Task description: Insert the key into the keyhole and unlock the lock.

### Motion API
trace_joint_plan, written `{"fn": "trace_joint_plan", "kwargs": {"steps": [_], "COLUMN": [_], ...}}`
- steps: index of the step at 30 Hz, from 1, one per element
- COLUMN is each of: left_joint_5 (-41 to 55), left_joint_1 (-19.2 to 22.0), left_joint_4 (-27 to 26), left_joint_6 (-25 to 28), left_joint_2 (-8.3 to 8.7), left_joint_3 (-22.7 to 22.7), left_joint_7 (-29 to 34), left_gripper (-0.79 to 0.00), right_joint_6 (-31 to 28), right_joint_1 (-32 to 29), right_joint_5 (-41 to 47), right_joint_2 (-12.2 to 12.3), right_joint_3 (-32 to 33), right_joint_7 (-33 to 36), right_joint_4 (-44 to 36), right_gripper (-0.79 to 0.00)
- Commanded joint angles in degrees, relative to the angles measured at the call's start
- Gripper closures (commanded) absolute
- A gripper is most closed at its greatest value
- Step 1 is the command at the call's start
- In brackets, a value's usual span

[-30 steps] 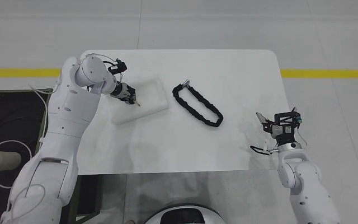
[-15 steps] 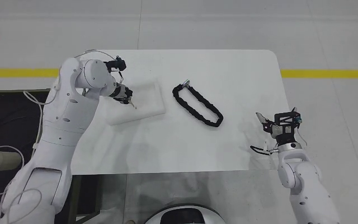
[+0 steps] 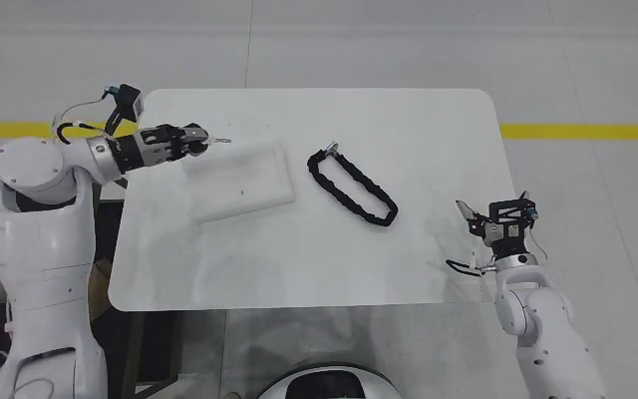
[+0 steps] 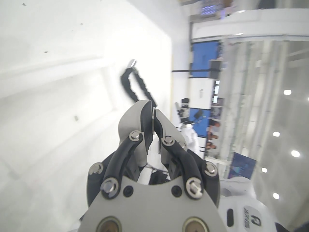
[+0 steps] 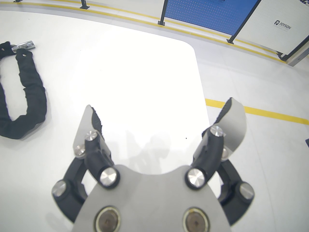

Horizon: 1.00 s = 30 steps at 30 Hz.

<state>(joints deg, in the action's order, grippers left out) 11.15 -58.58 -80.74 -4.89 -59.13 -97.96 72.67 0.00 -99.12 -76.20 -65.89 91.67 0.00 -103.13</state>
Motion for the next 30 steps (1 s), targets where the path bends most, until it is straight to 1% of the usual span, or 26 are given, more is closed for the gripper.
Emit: {"fn": "trace_joint_plan", "kwargs": {"steps": [1, 2, 4, 13, 14, 15, 16, 18, 19, 20, 21, 22, 23, 24, 26, 28, 30], "left_joint_5": [8.3, 11.3, 13.7, 13.7, 13.7, 13.7, 13.7, 13.7, 13.7, 13.7, 13.7, 13.7, 13.7, 13.7, 13.7, 13.7, 13.7], "left_joint_1": [-1.5, -2.0, -2.6, -2.6, -2.6, -2.6, -2.6, -2.6, -2.6, -2.6, -2.6, -2.6, -2.6, -2.6, -2.6, -2.6, -2.6], "left_joint_4": [3.3, 5.5, 8.0, 8.0, 8.0, 8.0, 8.0, 8.0, 8.0, 8.0, 8.0, 8.0, 8.0, 8.0, 8.0, 8.0, 8.0], "left_joint_6": [2.7, 3.9, 4.8, 4.8, 4.8, 4.8, 4.8, 4.8, 4.8, 4.8, 4.8, 4.8, 4.8, 4.8, 4.8, 4.8, 4.8], "left_joint_2": [-0.35, -0.53, -0.64, -0.64, -0.64, -0.64, -0.64, -0.64, -0.64, -0.64, -0.64, -0.64, -0.64, -0.64, -0.64, -0.64, -0.64], "left_joint_3": [-0.5, -0.2, -0.2, -0.2, -0.2, -0.2, -0.2, -0.2, -0.2, -0.2, -0.2, -0.2, -0.2, -0.2, -0.2, -0.2, -0.2], "left_joint_7": [-1.3, -1.3, -2.2, -2.2, -2.2, -2.2, -2.2, -2.2, -2.2, -2.2, -2.2, -2.2, -2.2, -2.2, -2.2, -2.2, -2.2], "left_gripper": [0.0, 0.0, 0.0, 0.0, 0.0, 0.0, 0.0, 0.0, 0.0, 0.0, 0.0, 0.0, 0.0, 0.0, 0.0, 0.0, 0.0], "right_joint_6": [0.0, 0.0, 0.0, 0.0, -0.8, -4.5, -5.5, -7.0, -7.8, -8.5, -8.4, -9.2, -8.9, -7.9, -6.6, -4.8, -4.4], "right_joint_1": [0.0, 0.0, 0.0, 0.0, -0.1, 0.0, 0.9, 2.6, 3.8, 5.3, 6.5, 9.4, 12.0, 14.8, 19.8, 24.4, 28.2], "right_joint_5": [0.0, 0.0, 0.0, 0.0, 0.5, 2.5, 2.2, 1.5, 2.9, 6.1, 7.9, 12.6, 14.6, 15.5, 14.1, 13.7, 13.8], "right_joint_2": [0.0, 0.0, 0.0, 0.0, 0.0, 0.1, 0.1, 0.0, -0.2, -0.4, -0.5, -0.9, -1.2, -1.5, -2.3, -3.5, -4.7], "right_joint_3": [0.0, 0.0, 0.0, 0.0, -0.2, -1.0, -1.2, -4.2, -6.1, -8.4, -9.5, -12.7, -15.1, -17.6, -23.7, -29.7, -34.9], "right_joint_7": [0.0, 0.0, 0.0, 0.0, 0.5, 3.8, 6.8, 12.2, 15.8, 20.6, 24.0, 31.6, 37.3, 41.3, 47.0, 49.6, 51.9], "right_joint_4": [0.0, 0.0, 0.0, 0.0, 0.0, -1.2, -3.0, -6.5, -8.1, -9.7, -10.5, -12.2, -12.8, -13.1, -12.2, -10.3, -7.8], "right_gripper": [-0.785, -0.785, -0.785, -0.785, -0.785, -0.785, -0.785, -0.785, -0.785, -0.785, -0.785, -0.785, -0.785, -0.785, -0.785, -0.785, -0.785]}}
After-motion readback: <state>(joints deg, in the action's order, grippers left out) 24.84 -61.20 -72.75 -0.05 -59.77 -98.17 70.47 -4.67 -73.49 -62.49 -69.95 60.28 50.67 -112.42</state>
